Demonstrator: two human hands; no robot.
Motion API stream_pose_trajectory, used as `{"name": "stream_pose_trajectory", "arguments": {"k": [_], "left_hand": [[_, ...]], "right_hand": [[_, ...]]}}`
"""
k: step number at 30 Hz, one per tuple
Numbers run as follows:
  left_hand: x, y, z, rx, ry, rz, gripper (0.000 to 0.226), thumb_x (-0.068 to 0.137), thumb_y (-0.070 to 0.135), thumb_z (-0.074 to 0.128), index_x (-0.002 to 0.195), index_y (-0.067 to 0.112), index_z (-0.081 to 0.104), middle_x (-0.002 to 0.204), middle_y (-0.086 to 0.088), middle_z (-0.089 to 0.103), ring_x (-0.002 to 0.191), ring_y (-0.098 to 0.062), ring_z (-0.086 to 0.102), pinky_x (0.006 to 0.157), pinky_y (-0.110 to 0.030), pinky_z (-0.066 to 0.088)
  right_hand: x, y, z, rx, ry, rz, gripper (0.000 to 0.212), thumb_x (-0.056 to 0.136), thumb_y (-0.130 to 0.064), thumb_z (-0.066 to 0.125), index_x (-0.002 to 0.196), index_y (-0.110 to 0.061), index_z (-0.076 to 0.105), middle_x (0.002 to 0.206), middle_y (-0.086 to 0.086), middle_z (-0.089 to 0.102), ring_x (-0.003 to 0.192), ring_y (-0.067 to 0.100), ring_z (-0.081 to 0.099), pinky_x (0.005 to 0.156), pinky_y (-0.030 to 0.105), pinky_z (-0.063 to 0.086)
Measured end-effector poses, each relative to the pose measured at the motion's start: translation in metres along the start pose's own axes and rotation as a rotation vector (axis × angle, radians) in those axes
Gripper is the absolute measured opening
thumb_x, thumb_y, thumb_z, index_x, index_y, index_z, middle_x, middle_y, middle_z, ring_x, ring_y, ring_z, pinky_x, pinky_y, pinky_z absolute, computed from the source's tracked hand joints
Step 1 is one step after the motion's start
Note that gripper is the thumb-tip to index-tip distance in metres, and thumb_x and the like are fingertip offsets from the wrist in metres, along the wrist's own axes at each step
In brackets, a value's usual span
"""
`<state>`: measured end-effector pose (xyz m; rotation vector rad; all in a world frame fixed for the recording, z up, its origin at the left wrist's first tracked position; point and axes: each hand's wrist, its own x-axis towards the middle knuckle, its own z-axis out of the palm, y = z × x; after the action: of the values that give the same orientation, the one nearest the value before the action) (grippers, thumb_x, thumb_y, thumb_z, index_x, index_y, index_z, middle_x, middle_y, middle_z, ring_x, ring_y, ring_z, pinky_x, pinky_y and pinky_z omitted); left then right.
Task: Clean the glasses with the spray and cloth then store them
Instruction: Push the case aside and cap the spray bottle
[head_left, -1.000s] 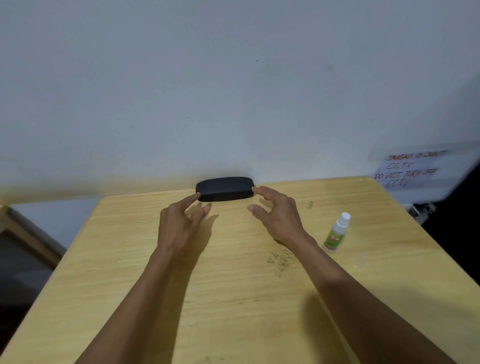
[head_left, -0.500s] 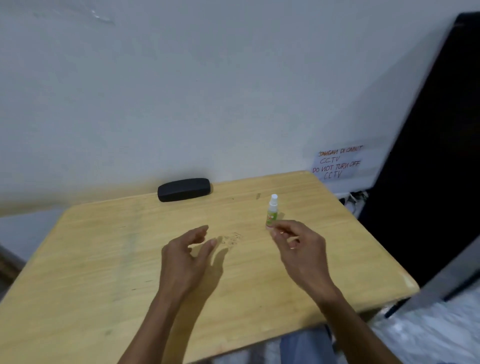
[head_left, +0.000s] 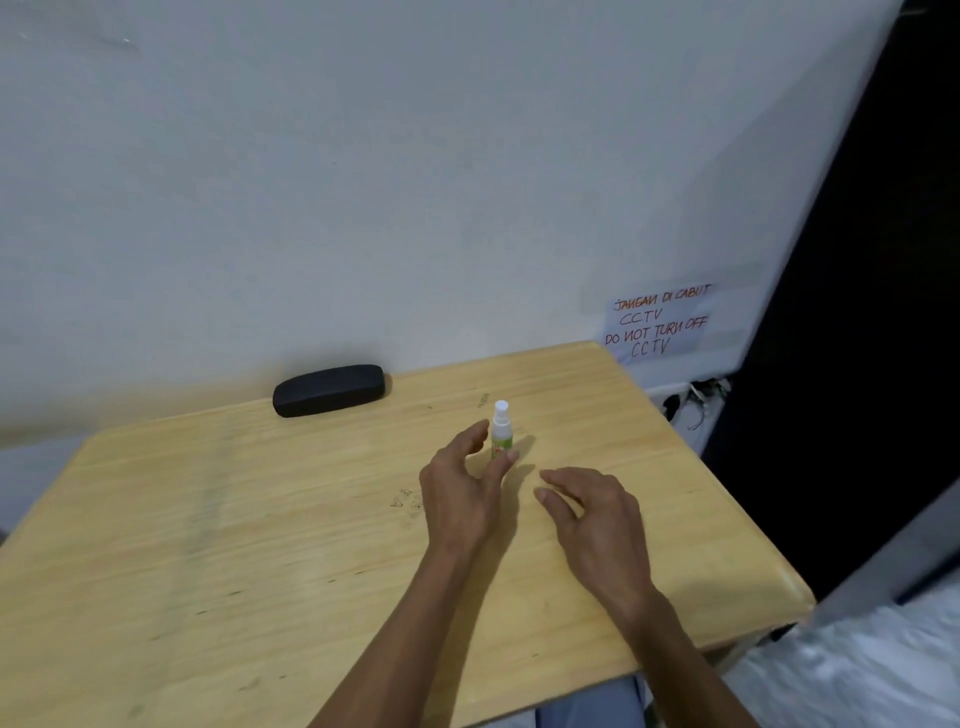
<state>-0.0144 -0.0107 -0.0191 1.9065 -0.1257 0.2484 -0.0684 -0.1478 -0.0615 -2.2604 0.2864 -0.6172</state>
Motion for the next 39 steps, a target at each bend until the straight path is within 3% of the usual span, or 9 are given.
{"name": "stream_pose_trajectory", "arguments": {"k": [5, 13, 16, 18, 20, 23, 28, 35, 39], "left_hand": [[-0.002, 0.002, 0.011, -0.072, 0.051, -0.039, 0.028, 0.081, 0.029, 0.074, 0.108, 0.032, 0.073, 0.099, 0.024, 0.072, 0.097, 0.008, 0.064, 0.088, -0.029, 0.054], [0.002, 0.0, 0.013, -0.111, 0.056, -0.05, 0.024, 0.083, 0.025, 0.071, 0.106, 0.03, 0.074, 0.093, 0.02, 0.075, 0.088, 0.01, 0.066, 0.083, -0.029, 0.056], [-0.001, 0.004, 0.003, -0.106, 0.038, -0.006, 0.022, 0.085, 0.021, 0.071, 0.106, 0.025, 0.075, 0.091, 0.019, 0.074, 0.084, 0.013, 0.065, 0.079, -0.017, 0.053], [-0.008, 0.006, -0.011, -0.094, 0.039, 0.043, 0.021, 0.084, 0.017, 0.073, 0.104, 0.024, 0.076, 0.088, 0.02, 0.073, 0.084, 0.013, 0.066, 0.075, -0.012, 0.05], [-0.018, 0.006, -0.028, -0.073, 0.066, 0.085, 0.024, 0.082, 0.016, 0.075, 0.102, 0.03, 0.074, 0.087, 0.02, 0.073, 0.087, 0.009, 0.066, 0.075, -0.019, 0.053], [-0.036, 0.005, -0.057, -0.038, 0.104, 0.141, 0.032, 0.08, 0.013, 0.077, 0.1, 0.036, 0.072, 0.086, 0.022, 0.072, 0.086, 0.009, 0.066, 0.074, -0.013, 0.05], [-0.062, -0.002, -0.098, 0.06, 0.116, 0.216, 0.029, 0.081, 0.013, 0.076, 0.103, 0.03, 0.076, 0.091, 0.026, 0.071, 0.088, 0.004, 0.067, 0.063, -0.024, 0.05], [-0.073, 0.0, -0.122, 0.081, 0.069, 0.216, 0.027, 0.084, 0.015, 0.073, 0.105, 0.031, 0.072, 0.095, 0.016, 0.074, 0.078, -0.004, 0.066, 0.064, -0.02, 0.04], [-0.073, 0.004, -0.128, 0.075, 0.024, 0.182, 0.022, 0.088, 0.018, 0.069, 0.107, 0.03, 0.069, 0.097, 0.015, 0.072, 0.065, 0.004, 0.057, 0.062, -0.012, 0.036]], "right_hand": [[0.002, 0.002, 0.002, -0.029, 0.007, -0.012, 0.02, 0.089, -0.029, 0.074, 0.108, -0.026, 0.077, 0.107, -0.009, 0.077, 0.101, 0.019, 0.064, 0.088, 0.04, 0.053], [0.002, 0.001, 0.002, -0.014, 0.039, -0.004, 0.013, 0.088, -0.025, 0.076, 0.101, -0.027, 0.077, 0.096, -0.012, 0.077, 0.095, 0.015, 0.065, 0.081, 0.041, 0.055], [0.001, -0.001, 0.0, 0.005, 0.046, -0.014, 0.008, 0.087, -0.022, 0.077, 0.094, -0.025, 0.078, 0.089, -0.013, 0.076, 0.09, 0.016, 0.067, 0.078, 0.042, 0.056], [-0.002, -0.007, -0.004, 0.052, 0.056, -0.019, 0.008, 0.086, -0.02, 0.078, 0.092, -0.026, 0.078, 0.083, -0.021, 0.072, 0.086, 0.012, 0.067, 0.076, 0.037, 0.056], [-0.007, -0.021, -0.01, 0.15, 0.079, 0.005, 0.01, 0.085, -0.023, 0.079, 0.091, -0.03, 0.078, 0.08, -0.027, 0.067, 0.083, 0.003, 0.066, 0.073, 0.024, 0.051], [-0.014, -0.054, -0.02, 0.377, 0.113, 0.031, 0.017, 0.084, -0.025, 0.08, 0.098, -0.033, 0.078, 0.085, -0.018, 0.074, 0.079, 0.001, 0.067, 0.064, 0.015, 0.046], [-0.024, -0.112, -0.03, 0.554, 0.037, -0.097, 0.015, 0.083, -0.025, 0.081, 0.098, -0.028, 0.08, 0.093, -0.014, 0.079, 0.089, 0.008, 0.073, 0.068, 0.024, 0.054], [-0.022, -0.139, -0.018, 0.453, -0.098, -0.301, 0.015, 0.086, -0.022, 0.079, 0.1, -0.028, 0.079, 0.094, -0.015, 0.078, 0.09, 0.013, 0.072, 0.067, 0.035, 0.056], [-0.021, -0.14, -0.016, 0.411, -0.13, -0.322, 0.016, 0.087, -0.023, 0.077, 0.102, -0.03, 0.078, 0.095, -0.014, 0.077, 0.089, 0.011, 0.072, 0.067, 0.035, 0.057]]}}
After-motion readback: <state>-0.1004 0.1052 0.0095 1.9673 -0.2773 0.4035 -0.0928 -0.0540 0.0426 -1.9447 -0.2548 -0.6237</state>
